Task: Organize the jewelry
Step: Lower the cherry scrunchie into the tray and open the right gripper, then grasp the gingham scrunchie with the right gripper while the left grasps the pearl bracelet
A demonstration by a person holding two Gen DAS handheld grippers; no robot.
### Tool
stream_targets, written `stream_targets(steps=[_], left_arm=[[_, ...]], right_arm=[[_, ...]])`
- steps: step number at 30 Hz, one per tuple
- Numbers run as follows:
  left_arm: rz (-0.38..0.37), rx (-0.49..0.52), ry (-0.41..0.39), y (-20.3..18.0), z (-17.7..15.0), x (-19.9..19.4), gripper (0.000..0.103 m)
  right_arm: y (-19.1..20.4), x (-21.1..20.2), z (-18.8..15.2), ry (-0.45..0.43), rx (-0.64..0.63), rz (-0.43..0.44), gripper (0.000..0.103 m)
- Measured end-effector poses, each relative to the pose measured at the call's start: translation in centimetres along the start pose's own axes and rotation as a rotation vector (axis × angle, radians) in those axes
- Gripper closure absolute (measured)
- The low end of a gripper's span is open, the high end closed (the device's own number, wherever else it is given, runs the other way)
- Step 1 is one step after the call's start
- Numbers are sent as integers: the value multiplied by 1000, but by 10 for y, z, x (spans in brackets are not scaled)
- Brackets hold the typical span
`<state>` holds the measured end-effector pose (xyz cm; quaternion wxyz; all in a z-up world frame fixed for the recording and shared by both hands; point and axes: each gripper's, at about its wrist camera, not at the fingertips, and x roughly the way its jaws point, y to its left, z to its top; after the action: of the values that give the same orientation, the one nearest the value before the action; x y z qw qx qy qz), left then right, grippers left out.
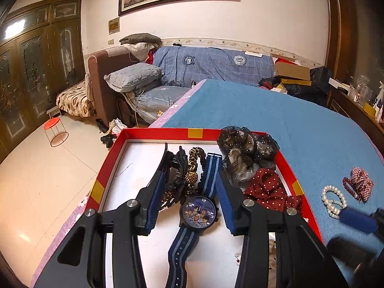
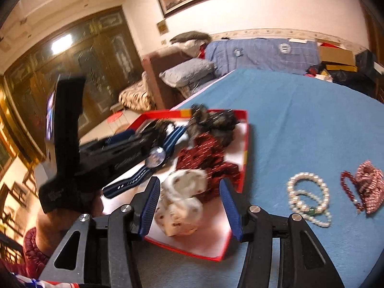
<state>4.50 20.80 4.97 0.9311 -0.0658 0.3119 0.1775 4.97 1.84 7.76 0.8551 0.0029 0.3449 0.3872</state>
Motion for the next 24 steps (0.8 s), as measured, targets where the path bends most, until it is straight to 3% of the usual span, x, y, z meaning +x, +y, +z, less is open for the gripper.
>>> stream_targets(steps=[4,12,19,24], left_arm=[[3,4,-1,-2,1,-1,60],[-32,20,1,-8,3,-4,60],[-131,44,1,-25,9,-20,59],[-272,84,49,-57,12,-29,59]], right_arm=[[-25,-10,5,-17,83,4,46],[-48,-25,6,-51,134,-27,46],[-99,-63,6,-122,231,-112,47],[-156,-100,-2,-175,355,-175,47]])
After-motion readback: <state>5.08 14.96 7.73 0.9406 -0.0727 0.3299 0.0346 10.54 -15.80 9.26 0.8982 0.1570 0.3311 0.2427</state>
